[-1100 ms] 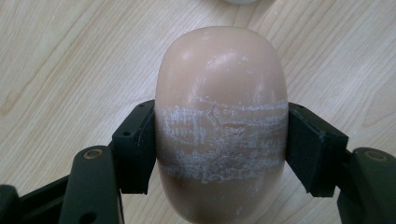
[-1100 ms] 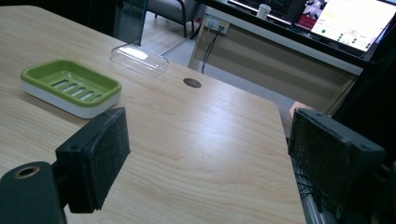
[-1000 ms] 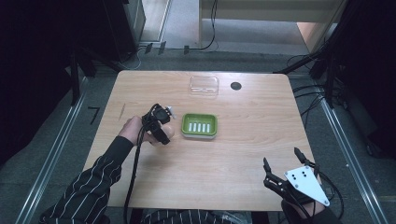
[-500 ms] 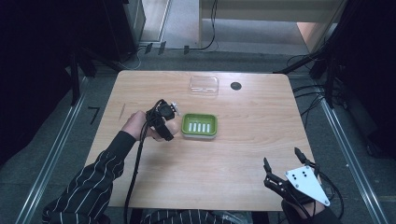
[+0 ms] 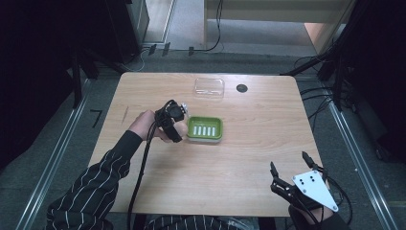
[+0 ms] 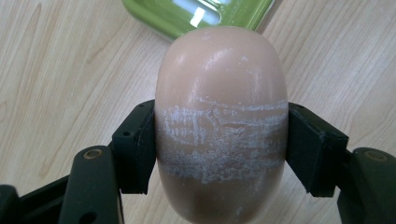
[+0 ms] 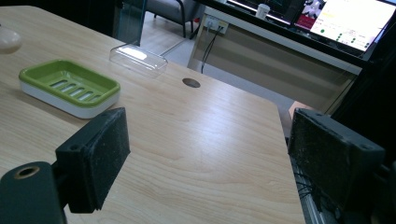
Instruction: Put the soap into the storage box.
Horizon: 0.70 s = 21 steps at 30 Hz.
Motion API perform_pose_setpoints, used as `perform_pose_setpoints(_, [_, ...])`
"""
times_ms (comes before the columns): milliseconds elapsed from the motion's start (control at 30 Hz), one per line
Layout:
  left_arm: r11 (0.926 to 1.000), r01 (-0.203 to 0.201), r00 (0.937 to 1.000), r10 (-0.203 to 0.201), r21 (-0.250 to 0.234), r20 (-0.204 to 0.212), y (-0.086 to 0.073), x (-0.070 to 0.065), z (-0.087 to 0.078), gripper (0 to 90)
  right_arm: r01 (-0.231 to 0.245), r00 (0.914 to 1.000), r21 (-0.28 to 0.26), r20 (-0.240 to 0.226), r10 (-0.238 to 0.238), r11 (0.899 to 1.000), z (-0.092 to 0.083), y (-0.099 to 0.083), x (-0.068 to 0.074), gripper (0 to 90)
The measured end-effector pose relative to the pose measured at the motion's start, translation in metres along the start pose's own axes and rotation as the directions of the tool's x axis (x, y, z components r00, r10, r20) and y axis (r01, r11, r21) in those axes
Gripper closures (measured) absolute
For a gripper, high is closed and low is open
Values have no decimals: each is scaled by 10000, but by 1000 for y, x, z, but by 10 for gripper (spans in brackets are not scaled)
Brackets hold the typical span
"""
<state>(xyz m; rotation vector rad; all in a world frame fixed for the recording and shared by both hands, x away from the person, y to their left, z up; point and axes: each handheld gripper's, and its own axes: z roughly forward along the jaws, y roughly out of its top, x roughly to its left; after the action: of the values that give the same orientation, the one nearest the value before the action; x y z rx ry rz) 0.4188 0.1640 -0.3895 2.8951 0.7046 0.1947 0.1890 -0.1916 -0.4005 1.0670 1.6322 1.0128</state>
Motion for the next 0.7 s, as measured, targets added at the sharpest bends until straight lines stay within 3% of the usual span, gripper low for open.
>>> perform_pose_setpoints(133, [9994, -304, 9995, 304, 150, 51, 4, -1, 2, 336, 59, 10000, -6, -5, -59, 10000, 0, 0, 0, 134])
perform_pose_setpoints(433, [9982, -593, 9982, 592, 57, 29, 13, -2, 1, 337, 47, 10000, 6, -11, -47, 10000, 1, 0, 0, 134])
perform_pose_setpoints(700, [9922, -1246, 9922, 1247, -51, 59, 23, -2, 1, 337, 117, 9999, 37, 6, -117, 9999, 1, 0, 0, 134])
